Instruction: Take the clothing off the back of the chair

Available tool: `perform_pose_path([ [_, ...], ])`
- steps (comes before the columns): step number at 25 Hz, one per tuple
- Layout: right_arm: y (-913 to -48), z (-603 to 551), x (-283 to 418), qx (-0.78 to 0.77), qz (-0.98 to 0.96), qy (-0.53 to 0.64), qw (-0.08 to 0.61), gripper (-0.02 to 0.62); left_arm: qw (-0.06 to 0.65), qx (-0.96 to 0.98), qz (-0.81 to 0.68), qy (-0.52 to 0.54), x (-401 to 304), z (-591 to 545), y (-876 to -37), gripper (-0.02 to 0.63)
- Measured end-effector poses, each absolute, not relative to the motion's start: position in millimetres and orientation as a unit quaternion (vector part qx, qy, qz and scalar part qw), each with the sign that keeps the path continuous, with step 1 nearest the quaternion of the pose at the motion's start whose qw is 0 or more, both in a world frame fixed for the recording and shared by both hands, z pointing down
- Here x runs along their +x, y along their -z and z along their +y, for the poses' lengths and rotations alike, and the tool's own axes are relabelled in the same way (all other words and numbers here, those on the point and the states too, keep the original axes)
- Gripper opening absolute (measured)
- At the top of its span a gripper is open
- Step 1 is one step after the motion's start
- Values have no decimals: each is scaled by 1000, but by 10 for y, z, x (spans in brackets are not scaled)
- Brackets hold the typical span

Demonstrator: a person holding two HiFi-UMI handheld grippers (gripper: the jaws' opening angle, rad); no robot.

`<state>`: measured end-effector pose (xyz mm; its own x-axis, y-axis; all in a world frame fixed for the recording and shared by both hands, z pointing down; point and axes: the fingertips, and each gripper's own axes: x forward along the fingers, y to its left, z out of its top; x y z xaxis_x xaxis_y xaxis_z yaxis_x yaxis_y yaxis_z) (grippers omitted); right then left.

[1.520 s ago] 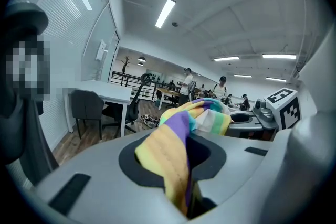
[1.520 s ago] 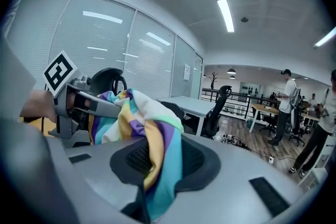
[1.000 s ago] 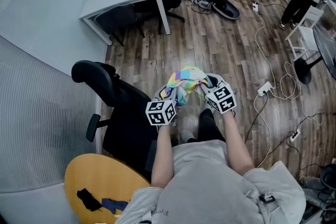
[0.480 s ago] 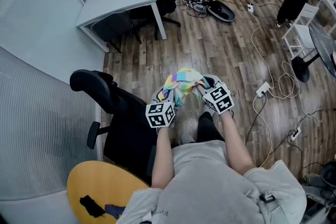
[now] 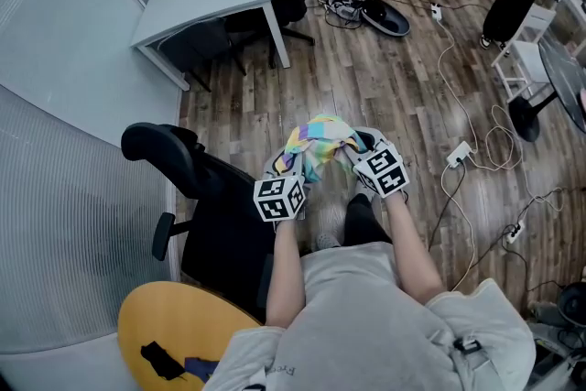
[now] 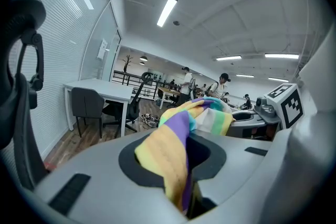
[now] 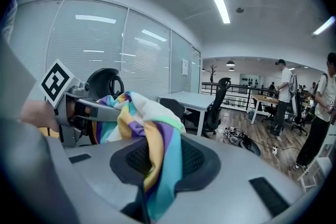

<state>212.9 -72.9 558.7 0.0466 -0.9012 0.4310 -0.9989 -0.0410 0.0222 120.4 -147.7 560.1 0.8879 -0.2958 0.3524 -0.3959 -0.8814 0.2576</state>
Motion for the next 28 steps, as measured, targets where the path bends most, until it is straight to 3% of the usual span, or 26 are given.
perform_pose_path([
  [28, -5546, -791, 2109, 707, -672, -150, 163, 103, 164, 958, -182, -148, 1193, -1538, -5564, 91],
])
